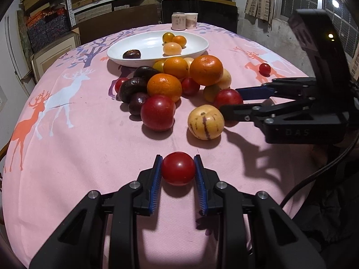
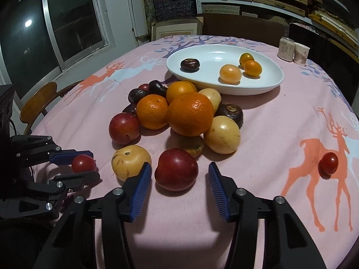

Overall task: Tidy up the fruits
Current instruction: 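Grasp a small red tomato with the left tool while the right tool grasps a dark red plum, then carry both fruits over the white plate and open both tools to release them, then withdraw both open tools from the plate toward the fruit, then grasp a striped pale pepino with the left tool while the right tool grasps a red tomato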

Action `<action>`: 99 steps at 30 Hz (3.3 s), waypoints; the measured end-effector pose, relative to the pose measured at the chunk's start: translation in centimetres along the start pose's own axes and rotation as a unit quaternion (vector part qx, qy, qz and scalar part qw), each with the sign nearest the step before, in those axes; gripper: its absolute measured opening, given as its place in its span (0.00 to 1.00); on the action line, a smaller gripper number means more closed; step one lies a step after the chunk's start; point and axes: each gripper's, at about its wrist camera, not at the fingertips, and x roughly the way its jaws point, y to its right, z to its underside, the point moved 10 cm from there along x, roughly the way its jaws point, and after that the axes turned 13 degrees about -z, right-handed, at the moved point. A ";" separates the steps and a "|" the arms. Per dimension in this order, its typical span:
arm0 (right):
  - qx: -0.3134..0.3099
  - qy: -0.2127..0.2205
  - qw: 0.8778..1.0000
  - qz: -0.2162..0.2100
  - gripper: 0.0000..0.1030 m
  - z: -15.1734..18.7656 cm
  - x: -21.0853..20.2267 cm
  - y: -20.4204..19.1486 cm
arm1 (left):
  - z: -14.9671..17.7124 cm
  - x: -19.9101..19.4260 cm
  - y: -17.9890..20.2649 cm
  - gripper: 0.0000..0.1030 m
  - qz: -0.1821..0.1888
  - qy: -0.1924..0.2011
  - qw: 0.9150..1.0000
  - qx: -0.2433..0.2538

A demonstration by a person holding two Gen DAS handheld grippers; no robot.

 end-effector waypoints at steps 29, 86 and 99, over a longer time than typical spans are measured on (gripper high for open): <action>0.032 0.114 0.993 0.019 0.38 -4.2 -8.2 3.5 | -6.1 -1.8 -3.9 0.27 -0.017 0.047 0.998 -0.029; 0.057 0.095 0.987 0.116 0.64 -3.3 -9.8 10.5 | -7.2 0.7 -0.6 0.65 0.011 0.044 0.999 0.010; 0.091 0.099 0.980 0.145 0.64 1.4 -11.9 12.2 | -4.6 0.2 4.4 0.32 -0.001 0.061 0.997 0.052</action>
